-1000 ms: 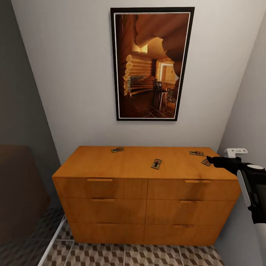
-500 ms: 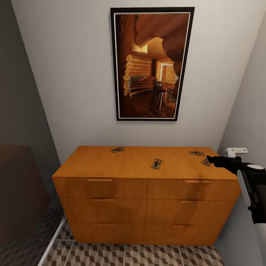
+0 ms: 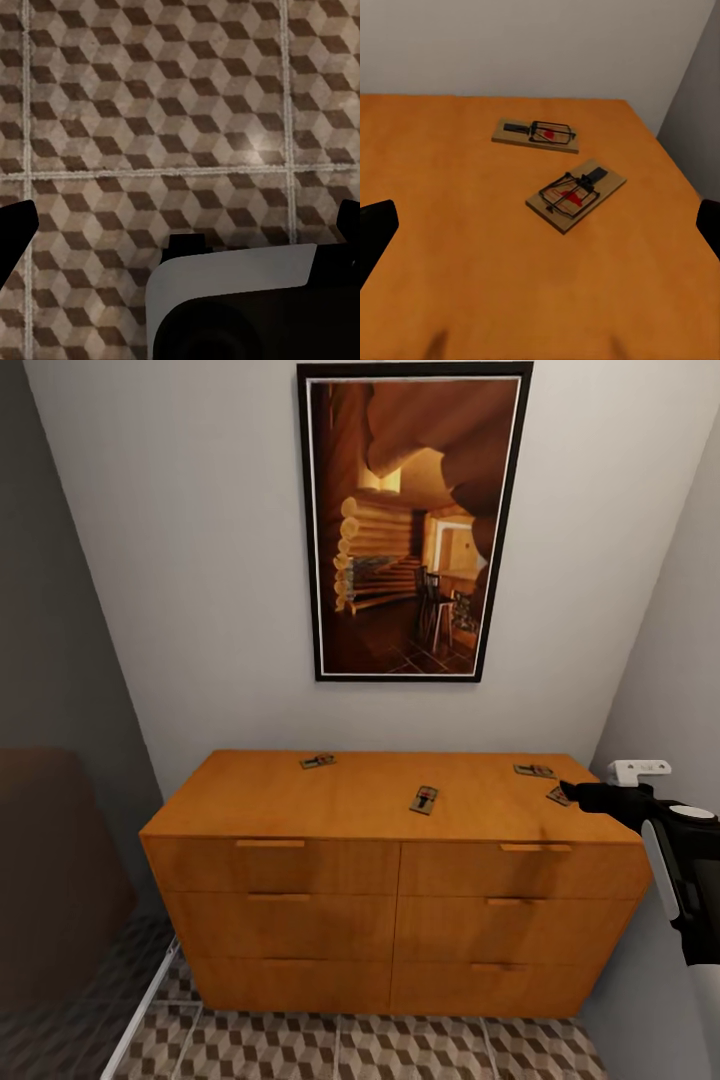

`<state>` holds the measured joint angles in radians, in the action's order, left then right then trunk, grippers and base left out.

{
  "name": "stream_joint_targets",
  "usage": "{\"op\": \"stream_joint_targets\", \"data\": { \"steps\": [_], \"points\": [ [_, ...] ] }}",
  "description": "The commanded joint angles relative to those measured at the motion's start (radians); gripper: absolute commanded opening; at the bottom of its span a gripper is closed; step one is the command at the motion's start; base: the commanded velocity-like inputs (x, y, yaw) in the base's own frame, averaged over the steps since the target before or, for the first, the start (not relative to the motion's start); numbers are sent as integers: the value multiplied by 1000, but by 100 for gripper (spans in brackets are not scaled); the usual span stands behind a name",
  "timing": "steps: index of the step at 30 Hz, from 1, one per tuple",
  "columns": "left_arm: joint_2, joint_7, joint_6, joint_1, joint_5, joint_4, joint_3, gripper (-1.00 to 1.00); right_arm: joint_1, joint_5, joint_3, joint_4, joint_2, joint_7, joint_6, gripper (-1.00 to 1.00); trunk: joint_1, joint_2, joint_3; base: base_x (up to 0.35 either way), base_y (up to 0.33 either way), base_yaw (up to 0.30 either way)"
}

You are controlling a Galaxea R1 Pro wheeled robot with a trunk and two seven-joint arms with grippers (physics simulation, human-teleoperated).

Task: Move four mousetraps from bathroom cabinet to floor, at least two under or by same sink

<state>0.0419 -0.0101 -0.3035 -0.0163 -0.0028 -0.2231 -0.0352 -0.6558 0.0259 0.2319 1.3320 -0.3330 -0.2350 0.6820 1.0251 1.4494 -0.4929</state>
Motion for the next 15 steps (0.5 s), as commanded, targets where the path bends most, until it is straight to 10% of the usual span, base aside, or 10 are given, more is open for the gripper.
{"op": "stream_joint_targets", "data": {
  "steps": [1,15],
  "points": [
    [0,-1,-3,-1,0,1,-3,100,-1,3,1,1,0,-6,5,100,0,1,-3,0,0,0],
    [1,-1,-4,-1,0,4,-5,100,-1,3,1,2,0,-5,4,100,0,1,-19,0,0,0]
  ]
}}
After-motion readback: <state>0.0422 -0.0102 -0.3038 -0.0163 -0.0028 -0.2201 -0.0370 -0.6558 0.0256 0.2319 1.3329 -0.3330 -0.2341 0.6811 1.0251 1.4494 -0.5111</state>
